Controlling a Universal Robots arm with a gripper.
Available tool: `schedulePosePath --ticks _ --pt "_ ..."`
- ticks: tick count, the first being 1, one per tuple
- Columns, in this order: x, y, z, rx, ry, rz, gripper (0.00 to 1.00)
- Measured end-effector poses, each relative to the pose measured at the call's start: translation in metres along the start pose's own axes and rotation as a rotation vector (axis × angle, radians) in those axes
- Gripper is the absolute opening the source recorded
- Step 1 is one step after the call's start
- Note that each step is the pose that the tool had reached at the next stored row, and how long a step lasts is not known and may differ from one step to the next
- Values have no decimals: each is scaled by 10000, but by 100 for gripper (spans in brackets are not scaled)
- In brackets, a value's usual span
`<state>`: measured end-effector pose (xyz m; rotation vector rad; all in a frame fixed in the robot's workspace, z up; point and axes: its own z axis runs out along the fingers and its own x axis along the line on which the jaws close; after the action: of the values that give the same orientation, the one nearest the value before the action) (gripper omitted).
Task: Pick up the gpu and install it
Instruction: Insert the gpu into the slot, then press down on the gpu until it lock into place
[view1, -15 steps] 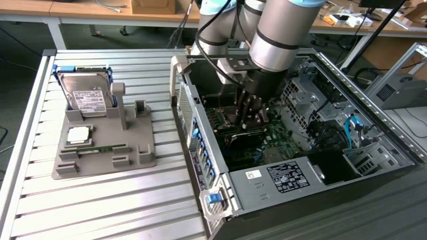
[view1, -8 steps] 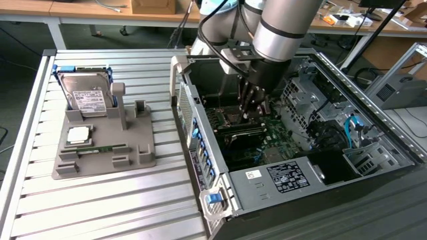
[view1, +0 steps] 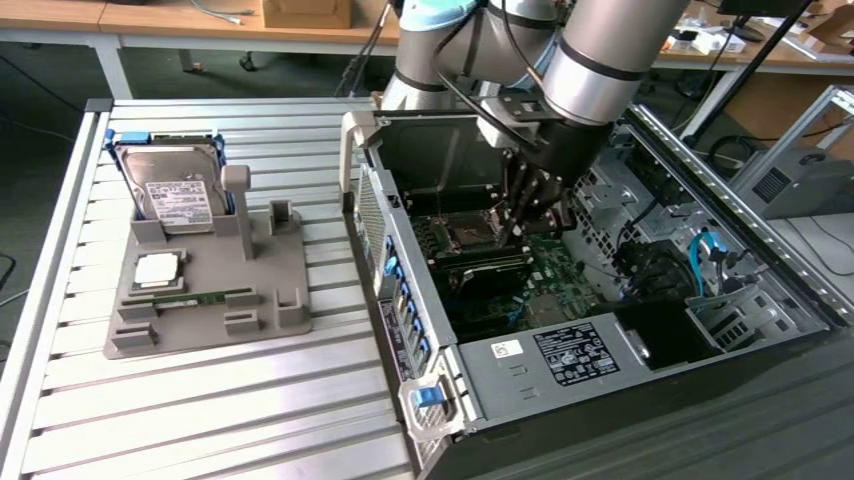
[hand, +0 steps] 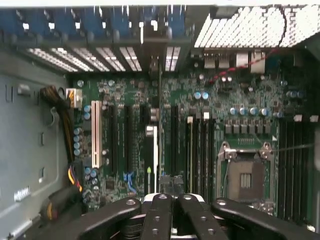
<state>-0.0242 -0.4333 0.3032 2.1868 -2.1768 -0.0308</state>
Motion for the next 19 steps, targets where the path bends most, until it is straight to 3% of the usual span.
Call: schedulePosePath --ticks 9,19 --pt "1 -419 13 -190 -3 -14 11" --pt "2 -429 12 -191 -3 -15 11"
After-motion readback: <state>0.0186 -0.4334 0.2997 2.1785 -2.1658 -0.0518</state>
